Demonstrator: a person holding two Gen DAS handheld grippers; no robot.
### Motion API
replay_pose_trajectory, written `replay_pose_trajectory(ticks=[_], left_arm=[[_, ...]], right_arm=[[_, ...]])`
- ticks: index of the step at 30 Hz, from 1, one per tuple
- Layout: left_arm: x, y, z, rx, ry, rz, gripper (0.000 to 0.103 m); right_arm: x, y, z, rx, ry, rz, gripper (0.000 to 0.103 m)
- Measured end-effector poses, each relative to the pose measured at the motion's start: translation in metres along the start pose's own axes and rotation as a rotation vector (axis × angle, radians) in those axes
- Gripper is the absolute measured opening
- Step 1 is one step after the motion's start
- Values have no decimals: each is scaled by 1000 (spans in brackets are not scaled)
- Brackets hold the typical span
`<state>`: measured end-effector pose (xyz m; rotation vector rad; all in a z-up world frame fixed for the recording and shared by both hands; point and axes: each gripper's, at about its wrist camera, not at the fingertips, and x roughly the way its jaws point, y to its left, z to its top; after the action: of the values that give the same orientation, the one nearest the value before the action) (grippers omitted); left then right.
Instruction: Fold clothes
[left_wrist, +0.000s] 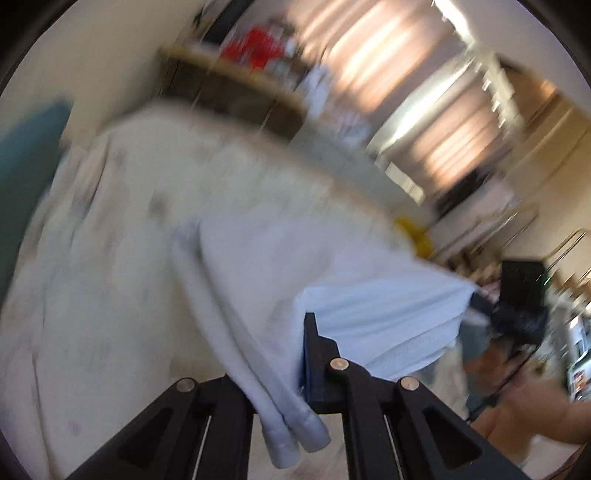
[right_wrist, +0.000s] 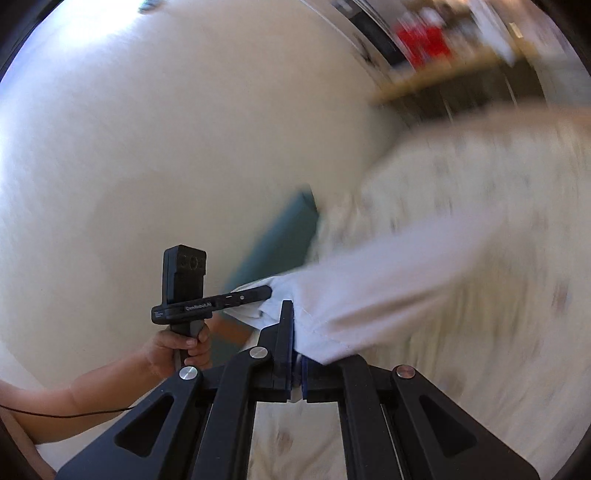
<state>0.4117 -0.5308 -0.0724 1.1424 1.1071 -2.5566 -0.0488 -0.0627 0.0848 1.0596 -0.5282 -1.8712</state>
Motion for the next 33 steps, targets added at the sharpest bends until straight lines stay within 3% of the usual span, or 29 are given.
replay_pose_trajectory(ticks=[6,8,10,14,17,19,20,24,27,30,31,33], left_arm=[[57,73,-134,-173,164,99,6],[73,97,-178,-228,214,132,8],[75,103,-198,-258,216,125,8],[67,98,-209,-184,233,165,10],[60,98,-207,-124,271,244,10],[49,94,-202,-87,252,242,10],[43,90,-198,-61,232,237,10],[32,47,-169,116,95,208,10],[27,4,-140,261,-71,167,10],[33,-19,-116,247,-187,145,12],[46,-21,-112,241,-158,121,12],[91,-17,-115,252,-9,131,12]], right_arm=[[77,-70,-180,172,303,-168,2],[88,-85,-218,180,361,-228,2],[82,-98,-234,230,362,-253,2],[80,-111,-226,250,407,-267,3],[82,-121,-232,273,519,-300,7],[78,-123,-235,259,573,-337,7],[70,-118,-230,230,559,-351,7],[45,-106,-180,107,387,-426,7],[69,-93,-150,-46,391,-459,7],[98,-86,-127,-161,406,-478,7],[111,-89,-125,-174,414,-476,7],[139,-101,-127,-179,445,-484,7]])
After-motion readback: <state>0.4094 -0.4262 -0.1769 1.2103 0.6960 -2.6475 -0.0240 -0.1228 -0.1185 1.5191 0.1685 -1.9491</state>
